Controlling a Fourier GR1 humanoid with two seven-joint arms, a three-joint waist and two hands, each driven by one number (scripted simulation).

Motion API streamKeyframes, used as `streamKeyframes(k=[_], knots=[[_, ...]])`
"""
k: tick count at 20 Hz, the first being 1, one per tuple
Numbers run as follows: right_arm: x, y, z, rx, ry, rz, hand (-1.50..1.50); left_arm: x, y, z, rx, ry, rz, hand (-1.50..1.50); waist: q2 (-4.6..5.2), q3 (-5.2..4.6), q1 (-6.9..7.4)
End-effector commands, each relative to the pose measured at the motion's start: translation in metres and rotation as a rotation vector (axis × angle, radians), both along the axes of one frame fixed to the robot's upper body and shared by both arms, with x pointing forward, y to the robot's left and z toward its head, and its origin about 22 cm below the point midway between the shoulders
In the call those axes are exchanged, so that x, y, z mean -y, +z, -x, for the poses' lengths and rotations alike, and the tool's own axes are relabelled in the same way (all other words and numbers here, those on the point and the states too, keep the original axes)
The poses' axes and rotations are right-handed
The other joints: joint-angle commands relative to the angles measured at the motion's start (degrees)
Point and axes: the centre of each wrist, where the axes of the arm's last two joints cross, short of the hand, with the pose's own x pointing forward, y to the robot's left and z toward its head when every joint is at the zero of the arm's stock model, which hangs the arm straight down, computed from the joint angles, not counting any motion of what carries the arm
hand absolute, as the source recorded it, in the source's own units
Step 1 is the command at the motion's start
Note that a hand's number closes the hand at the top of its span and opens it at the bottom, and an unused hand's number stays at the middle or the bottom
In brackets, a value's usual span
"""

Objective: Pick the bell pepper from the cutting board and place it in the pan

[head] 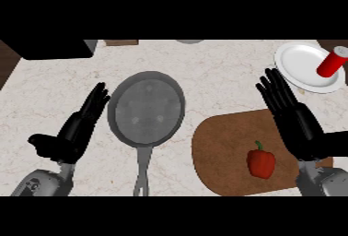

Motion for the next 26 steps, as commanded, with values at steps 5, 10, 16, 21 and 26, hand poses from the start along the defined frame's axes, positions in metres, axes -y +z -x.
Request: streamKeyframes(k=[5,10,16,21,26], knots=[[0.054,0.063,-0.008,0.223,-0.030,0.031,1.50,-0.047,0.027,-0.012,-0.022,0.249,-0.006,0.00,0.94,-0.91,2.39],[0.113,0.050,0.038,0.253,-0.273,0.525,1.50,-0.063,0.010,0.001,-0.116,0.341,0.041,0.00,0.20,-1.01,-1.56],[0.162,0.034,0.108,0.156,-0.282,0.751,-1.50,-0.048,0.014,0.004,-0.125,0.333,0.056,0.00,0.45,-0.92,-1.10],[0.151,0.088,0.109,0.211,-0.180,0.908,-1.50,-0.045,0.015,-0.001,-0.110,0.315,0.048,0.00,0.82,-1.04,0.56],[0.122,0.108,0.098,0.135,-0.116,1.045,-1.50,-0.031,0.013,-0.002,-0.122,0.268,0.051,0.00,1.13,-1.08,2.14]])
